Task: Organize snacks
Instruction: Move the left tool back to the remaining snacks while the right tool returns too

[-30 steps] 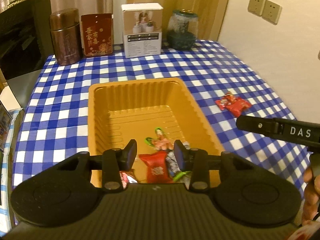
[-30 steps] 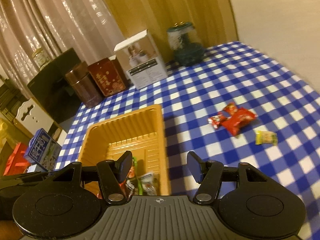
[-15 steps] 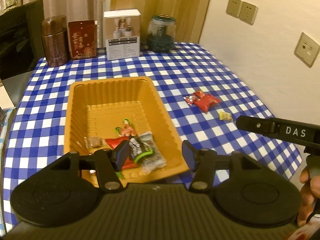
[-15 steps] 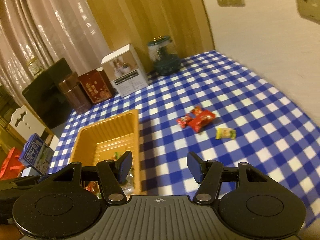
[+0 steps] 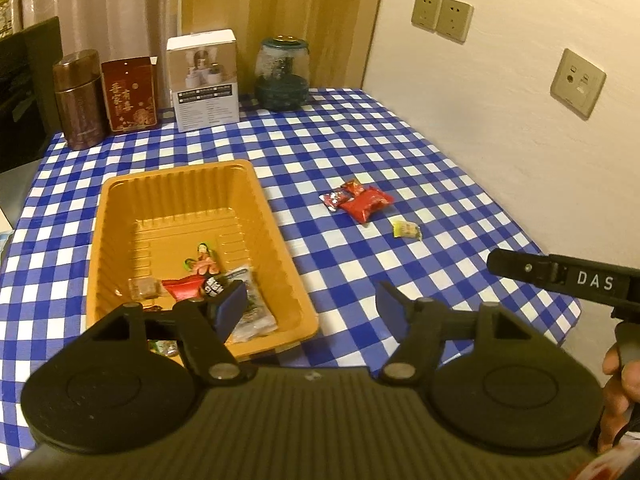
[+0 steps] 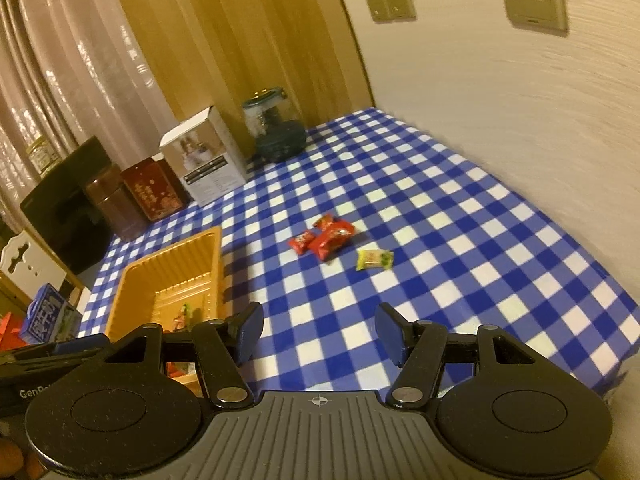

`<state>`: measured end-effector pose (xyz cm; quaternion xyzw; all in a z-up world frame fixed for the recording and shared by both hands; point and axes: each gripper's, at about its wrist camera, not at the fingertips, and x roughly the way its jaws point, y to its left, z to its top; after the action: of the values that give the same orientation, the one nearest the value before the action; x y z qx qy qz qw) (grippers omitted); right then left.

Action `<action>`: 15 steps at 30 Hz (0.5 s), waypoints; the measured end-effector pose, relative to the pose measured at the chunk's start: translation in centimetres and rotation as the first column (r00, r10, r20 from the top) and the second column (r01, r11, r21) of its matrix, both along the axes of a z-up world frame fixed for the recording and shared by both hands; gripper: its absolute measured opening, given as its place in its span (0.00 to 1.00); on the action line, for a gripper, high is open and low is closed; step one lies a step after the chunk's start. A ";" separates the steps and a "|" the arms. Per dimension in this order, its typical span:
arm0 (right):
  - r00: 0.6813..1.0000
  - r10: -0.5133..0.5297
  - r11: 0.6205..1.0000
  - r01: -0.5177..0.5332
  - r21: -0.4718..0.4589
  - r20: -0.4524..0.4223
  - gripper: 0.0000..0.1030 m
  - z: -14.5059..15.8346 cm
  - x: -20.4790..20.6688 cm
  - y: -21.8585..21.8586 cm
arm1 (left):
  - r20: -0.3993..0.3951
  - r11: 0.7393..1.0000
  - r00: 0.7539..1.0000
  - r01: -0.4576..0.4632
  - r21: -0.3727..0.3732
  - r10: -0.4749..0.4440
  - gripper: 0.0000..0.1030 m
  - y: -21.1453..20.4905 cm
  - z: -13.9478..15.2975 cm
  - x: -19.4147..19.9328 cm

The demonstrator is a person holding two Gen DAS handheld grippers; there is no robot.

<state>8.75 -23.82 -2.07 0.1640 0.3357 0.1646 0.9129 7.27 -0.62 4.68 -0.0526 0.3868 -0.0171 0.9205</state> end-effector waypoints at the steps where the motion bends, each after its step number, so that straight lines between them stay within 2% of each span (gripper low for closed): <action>1: 1.000 -0.004 1.000 0.004 -0.001 -0.001 0.60 0.0 -0.1 -0.2 | 0.000 1.000 1.000 0.004 0.000 -0.004 0.69 -0.2 0.0 0.0; 15: 0.999 -0.048 0.999 0.048 -0.011 -0.022 0.60 -1.5 0.9 -2.7 | -0.001 0.999 0.999 0.046 0.013 -0.046 0.72 -1.9 -0.6 2.2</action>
<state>9.67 -26.51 -3.61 0.1690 0.3429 0.1392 0.9135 9.51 -2.51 4.04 -0.0377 0.3884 -0.0357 0.9200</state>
